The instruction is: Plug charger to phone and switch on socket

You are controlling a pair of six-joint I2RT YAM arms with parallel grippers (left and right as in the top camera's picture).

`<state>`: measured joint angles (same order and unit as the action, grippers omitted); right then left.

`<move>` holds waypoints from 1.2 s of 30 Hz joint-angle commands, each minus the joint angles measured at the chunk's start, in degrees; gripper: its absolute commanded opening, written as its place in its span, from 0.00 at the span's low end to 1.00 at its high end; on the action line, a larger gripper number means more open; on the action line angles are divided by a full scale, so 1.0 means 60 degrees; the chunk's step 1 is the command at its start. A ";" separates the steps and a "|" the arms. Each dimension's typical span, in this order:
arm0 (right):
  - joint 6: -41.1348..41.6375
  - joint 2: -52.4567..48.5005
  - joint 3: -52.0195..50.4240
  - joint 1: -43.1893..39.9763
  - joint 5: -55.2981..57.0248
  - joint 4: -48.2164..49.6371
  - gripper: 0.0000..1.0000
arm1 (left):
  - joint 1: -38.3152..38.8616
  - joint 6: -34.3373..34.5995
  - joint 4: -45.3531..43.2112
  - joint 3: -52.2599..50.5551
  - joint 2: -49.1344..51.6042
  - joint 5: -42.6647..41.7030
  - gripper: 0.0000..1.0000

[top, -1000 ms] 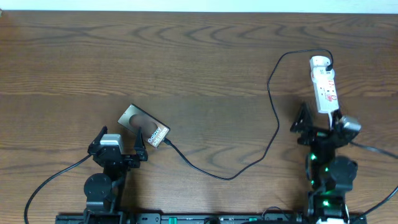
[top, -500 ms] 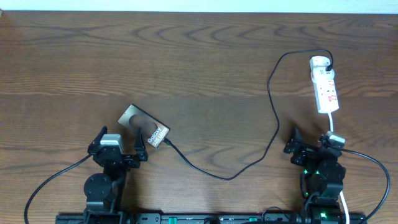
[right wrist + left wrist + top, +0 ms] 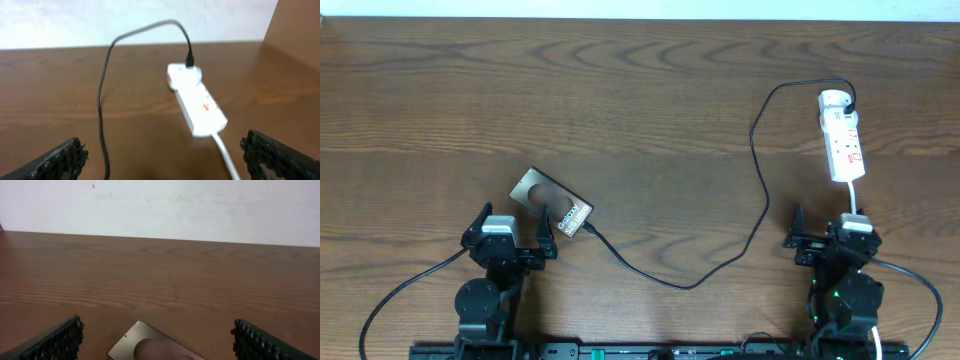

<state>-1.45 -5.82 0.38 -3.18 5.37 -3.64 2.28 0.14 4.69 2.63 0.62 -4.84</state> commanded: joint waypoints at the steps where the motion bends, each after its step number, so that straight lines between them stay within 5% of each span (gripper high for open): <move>1: -0.0412 0.0543 -0.0011 0.0047 -0.0069 -0.0080 0.99 | -0.0047 -0.0058 0.0124 -0.0259 -0.0058 -0.0160 0.94; 36: -0.0412 0.0925 -0.0011 0.0219 -0.0011 -0.0040 0.99 | -0.0047 -0.0055 0.0124 -0.0259 -0.0058 -0.0160 0.94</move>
<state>-3.25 -0.71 0.38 -2.26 5.10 -3.64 2.28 0.14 4.67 2.63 0.62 -4.84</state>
